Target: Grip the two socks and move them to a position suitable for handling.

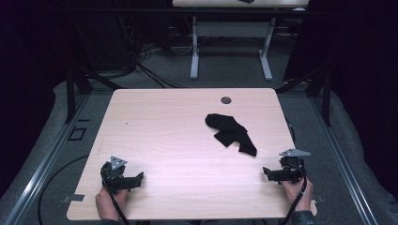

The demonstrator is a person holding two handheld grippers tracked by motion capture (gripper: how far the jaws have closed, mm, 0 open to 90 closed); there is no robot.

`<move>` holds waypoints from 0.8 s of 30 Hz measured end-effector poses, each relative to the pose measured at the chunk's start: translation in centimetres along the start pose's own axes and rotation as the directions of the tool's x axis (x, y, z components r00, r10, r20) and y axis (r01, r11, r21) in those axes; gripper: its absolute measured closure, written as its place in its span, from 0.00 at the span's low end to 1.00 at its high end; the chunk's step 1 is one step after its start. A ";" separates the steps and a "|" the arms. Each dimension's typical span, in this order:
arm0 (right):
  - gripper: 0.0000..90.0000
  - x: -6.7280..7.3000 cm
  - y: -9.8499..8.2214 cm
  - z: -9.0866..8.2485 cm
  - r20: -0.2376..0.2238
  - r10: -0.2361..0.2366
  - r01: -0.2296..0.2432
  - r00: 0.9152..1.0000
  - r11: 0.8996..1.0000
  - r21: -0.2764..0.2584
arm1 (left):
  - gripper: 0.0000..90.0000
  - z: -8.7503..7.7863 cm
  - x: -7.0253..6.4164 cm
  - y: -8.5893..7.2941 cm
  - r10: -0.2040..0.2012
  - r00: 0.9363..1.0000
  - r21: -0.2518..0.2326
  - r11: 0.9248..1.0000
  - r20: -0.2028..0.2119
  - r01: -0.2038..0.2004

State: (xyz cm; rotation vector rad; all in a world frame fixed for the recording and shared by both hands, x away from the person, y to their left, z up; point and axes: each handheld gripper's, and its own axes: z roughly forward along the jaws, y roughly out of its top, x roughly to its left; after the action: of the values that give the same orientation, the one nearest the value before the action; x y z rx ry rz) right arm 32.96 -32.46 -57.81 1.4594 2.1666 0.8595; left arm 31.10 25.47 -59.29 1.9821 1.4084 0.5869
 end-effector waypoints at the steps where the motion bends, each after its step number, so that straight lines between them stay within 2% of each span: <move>1: 0.00 0.1 0.6 0.0 -0.009 -0.007 0.007 1.000 1.000 -0.001 | 0.00 0.0 0.0 0.0 -0.003 1.000 -0.003 1.000 0.000 0.003; 6: 0.00 0.6 2.9 0.2 -0.053 -0.054 0.055 0.997 0.998 0.028 | 0.00 0.0 0.0 0.0 -0.003 1.000 -0.002 1.000 0.000 0.003; 10: 0.00 1.0 4.9 0.9 -0.071 -0.095 0.100 0.993 0.993 0.060 | 0.00 0.0 0.0 0.0 -0.003 1.000 -0.002 1.000 0.000 0.003; 14: 0.00 1.2 7.1 1.8 -0.097 -0.118 0.125 0.988 0.990 0.067 | 0.00 0.0 0.0 0.0 0.000 1.000 0.000 1.000 0.000 0.000; 15: 0.02 1.3 7.6 2.0 -0.104 -0.117 0.124 0.988 0.990 0.060 | 0.00 0.0 0.0 0.0 -0.001 1.000 0.000 1.000 0.000 0.001; 18: 0.05 1.7 9.1 2.5 -0.117 -0.152 0.158 0.982 0.986 0.048 | 0.00 0.0 0.0 0.0 -0.002 1.000 -0.001 1.000 0.000 0.002; 20: 0.10 2.0 10.4 3.0 -0.128 -0.165 0.172 0.978 0.984 0.042 | 0.00 0.0 0.0 0.0 -0.001 1.000 -0.001 1.000 0.000 0.001; 24: 0.20 2.4 12.6 4.1 -0.135 -0.172 0.178 0.976 0.983 0.035 | 0.00 0.0 0.0 0.0 -0.002 1.000 -0.001 1.000 -0.001 0.002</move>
State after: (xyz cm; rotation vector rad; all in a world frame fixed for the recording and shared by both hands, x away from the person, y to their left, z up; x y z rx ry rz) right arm 43.26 -25.75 -52.25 1.2406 2.3857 0.8683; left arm 31.13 25.44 -59.30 1.9800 1.4095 0.5875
